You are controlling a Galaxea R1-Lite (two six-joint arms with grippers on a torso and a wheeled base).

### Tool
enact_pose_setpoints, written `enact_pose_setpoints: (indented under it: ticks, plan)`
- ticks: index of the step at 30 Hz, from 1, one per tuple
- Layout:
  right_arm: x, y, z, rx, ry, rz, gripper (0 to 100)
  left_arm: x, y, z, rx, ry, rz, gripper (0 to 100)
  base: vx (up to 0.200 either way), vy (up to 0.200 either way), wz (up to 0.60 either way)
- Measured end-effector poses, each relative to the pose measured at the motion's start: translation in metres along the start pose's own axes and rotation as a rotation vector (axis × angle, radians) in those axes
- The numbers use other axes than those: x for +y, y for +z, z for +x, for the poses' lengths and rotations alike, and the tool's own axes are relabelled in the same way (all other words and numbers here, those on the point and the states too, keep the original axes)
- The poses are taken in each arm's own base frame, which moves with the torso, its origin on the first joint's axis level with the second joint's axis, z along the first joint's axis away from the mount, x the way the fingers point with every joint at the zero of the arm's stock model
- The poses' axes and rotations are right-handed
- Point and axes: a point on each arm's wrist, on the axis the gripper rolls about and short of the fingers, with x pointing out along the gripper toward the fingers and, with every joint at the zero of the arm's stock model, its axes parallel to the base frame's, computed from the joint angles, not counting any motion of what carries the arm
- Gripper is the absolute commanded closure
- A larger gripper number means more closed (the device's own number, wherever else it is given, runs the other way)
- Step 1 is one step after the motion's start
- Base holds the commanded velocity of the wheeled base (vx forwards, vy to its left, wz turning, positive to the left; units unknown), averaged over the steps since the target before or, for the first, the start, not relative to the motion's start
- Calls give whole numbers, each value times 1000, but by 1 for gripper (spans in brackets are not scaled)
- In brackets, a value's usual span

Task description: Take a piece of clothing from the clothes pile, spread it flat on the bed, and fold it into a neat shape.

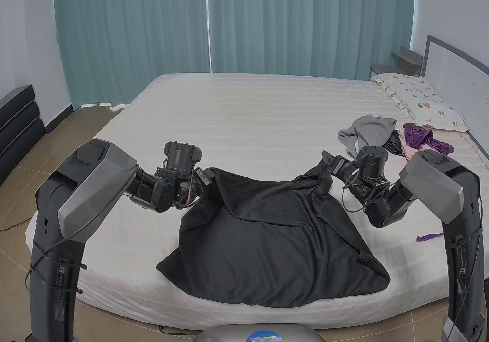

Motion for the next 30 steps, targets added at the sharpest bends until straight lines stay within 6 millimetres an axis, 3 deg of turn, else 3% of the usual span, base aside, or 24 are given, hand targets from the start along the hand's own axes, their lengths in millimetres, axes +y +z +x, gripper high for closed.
enact_pose_setpoints:
  ticks: [4, 8, 14, 18, 27, 30]
  plan:
    - [-24, -5, -3, 45, -38, 7, 0, 21, 3, 5, 104, 66, -8, 0, 0, 0, 0]
    - [-40, -2, -15, 108, -32, 44, 0, 33, 19, 2, 148, 74, -43, 0, 0, 0, 0]
    - [-42, 8, -37, 165, -5, 105, 0, 41, 50, -9, 128, 55, -136, 0, 0, 0, 0]
    - [-39, 1, -59, 235, 9, 118, 0, 41, 62, -20, 151, 15, -187, 0, 0, 0, 0]
    - [-27, -15, -85, 313, 39, 106, 0, 56, 44, -46, 191, 23, -224, 0, 0, 0, 0]
    - [-24, -21, -87, 344, 35, 94, 0, 56, 36, -57, 179, 22, -269, 0, 200, 0, 0]
